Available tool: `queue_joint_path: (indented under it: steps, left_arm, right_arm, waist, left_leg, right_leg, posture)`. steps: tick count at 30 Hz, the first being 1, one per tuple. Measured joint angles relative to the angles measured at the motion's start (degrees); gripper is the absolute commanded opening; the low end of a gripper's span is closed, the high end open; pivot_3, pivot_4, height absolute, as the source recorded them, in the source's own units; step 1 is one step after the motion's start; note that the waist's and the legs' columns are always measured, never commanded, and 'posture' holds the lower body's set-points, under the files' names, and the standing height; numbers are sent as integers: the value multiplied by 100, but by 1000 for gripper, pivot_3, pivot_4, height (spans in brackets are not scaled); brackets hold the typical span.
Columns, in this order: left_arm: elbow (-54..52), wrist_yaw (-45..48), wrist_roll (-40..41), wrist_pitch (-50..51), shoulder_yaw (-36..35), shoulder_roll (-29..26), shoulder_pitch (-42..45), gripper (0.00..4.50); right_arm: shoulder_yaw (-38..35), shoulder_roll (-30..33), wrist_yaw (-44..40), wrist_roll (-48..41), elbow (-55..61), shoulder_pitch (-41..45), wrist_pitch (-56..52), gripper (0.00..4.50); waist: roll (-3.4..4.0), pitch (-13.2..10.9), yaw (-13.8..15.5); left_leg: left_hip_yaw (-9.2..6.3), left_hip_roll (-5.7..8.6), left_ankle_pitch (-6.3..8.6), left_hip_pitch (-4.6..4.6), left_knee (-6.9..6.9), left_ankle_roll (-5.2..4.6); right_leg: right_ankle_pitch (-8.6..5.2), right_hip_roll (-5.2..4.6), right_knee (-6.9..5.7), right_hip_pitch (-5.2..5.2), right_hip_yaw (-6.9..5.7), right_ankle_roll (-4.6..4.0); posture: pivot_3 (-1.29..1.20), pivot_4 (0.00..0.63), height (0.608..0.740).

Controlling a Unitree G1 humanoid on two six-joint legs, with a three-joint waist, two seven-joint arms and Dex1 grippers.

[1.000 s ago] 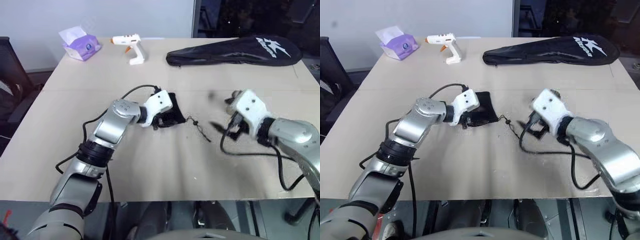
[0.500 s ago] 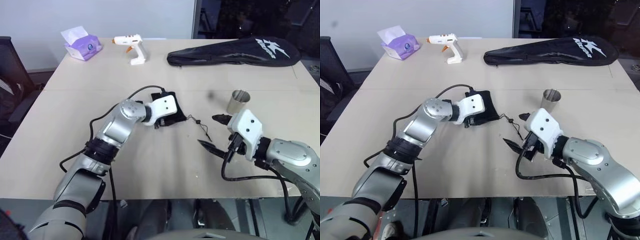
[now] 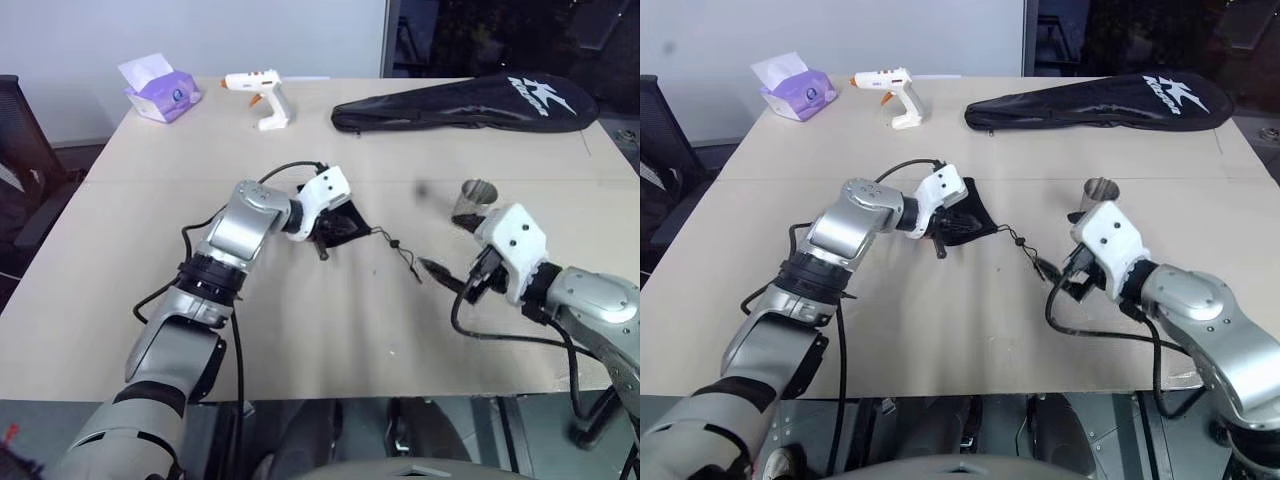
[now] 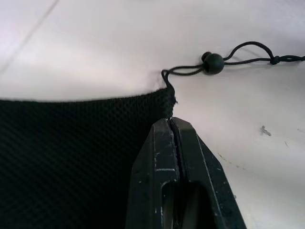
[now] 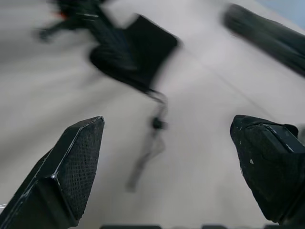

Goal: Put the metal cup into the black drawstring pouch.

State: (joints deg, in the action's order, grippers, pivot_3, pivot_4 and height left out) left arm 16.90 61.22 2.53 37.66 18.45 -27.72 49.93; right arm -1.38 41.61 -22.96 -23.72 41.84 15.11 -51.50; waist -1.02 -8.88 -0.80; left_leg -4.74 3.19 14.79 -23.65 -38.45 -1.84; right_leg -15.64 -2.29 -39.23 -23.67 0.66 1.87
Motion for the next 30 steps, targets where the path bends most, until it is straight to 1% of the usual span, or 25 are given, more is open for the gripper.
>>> queue_joint_path:
  steps: [2,3,6,7,8,10,11,15,17,23,29,30]
  left_arm:
    - [4,-25,6,69,-32,1,1,10]
    - [-10,-70,-27,-76,-26,-37,-5,10]
    - [-235,-149,-222,-675,12,-247,-168,10]
    - [-306,-155,-243,-831,8,-279,-232,520]
    - [-353,-157,-242,-879,8,-279,-265,774]
    - [-597,-181,-240,-979,5,-279,-389,1735]
    - [-692,-221,-264,-1034,8,-288,-430,2083]
    - [-905,-406,-512,-1373,46,-402,-622,2083]
    - [-849,-639,-876,-1948,232,-480,-745,2083]
    - [-364,-814,-1341,-2699,388,-462,-730,2083]
    - [60,-983,-1685,-3225,464,-408,-574,2083]
    - [171,-996,-1700,-3266,463,-357,-522,1849]
  right_arm:
    - [-14,88,80,165,-230,209,-25,4500]
    - [64,238,81,340,-523,443,-30,4500]
    - [194,404,-1,599,-887,639,28,4500]
    - [264,400,-36,656,-955,674,33,4500]
    - [302,392,-53,663,-974,691,34,4500]
    - [327,252,-170,615,-960,819,34,4500]
    - [313,223,-239,536,-897,834,38,4500]
    - [266,74,-581,102,-498,752,44,4500]
    - [245,-7,-735,-168,-203,580,30,4500]
    - [243,-129,-705,-414,15,564,-112,4500]
    - [238,-154,-624,-492,154,418,-205,4500]
    - [237,-155,-606,-494,155,395,-205,4500]
  waist:
    - [0,0,4]
    - [0,0,5]
    - [0,0,3]
    - [0,0,2]
    - [0,0,6]
    - [0,0,8]
    - [0,0,10]
    - [0,0,15]
    - [0,0,19]
    - [1,0,20]
    - [0,0,20]
    - [0,0,20]
  left_leg:
    - [-1,0,0,0,0,0]
    - [0,0,0,-1,0,1]
    - [2,-1,0,-1,5,1]
    - [4,-1,0,-1,5,1]
    - [4,-1,0,-2,5,1]
    - [4,-1,0,-4,3,0]
    - [4,-1,0,-4,4,0]
    - [2,-1,1,-3,3,-1]
    - [3,-1,1,-3,3,-1]
    - [2,1,1,-2,0,-1]
    - [3,1,1,-2,-1,-1]
    - [4,2,1,-2,-2,-1]
  right_leg:
    - [0,0,-1,-1,-1,0]
    - [0,-1,-4,-4,1,0]
    - [0,-3,-4,-6,5,-1]
    - [0,-3,-4,-7,7,-1]
    - [0,-4,-4,-8,7,-1]
    - [0,-6,-3,-8,7,-1]
    - [0,-6,-3,-8,7,-1]
    - [0,-5,-4,-7,5,-1]
    - [0,-6,-4,-7,6,0]
    - [0,-6,-11,-8,4,0]
    - [0,-6,-12,-8,4,0]
    - [0,-6,-14,-8,4,0]
  posture:
    - [0,150,740]
    - [0,150,740]
    - [0,150,740]
    - [0,150,740]
    - [0,150,740]
    - [0,150,740]
    - [0,150,740]
    - [0,150,740]
    - [0,150,740]
    - [0,150,740]
    - [0,150,740]
    - [0,150,740]
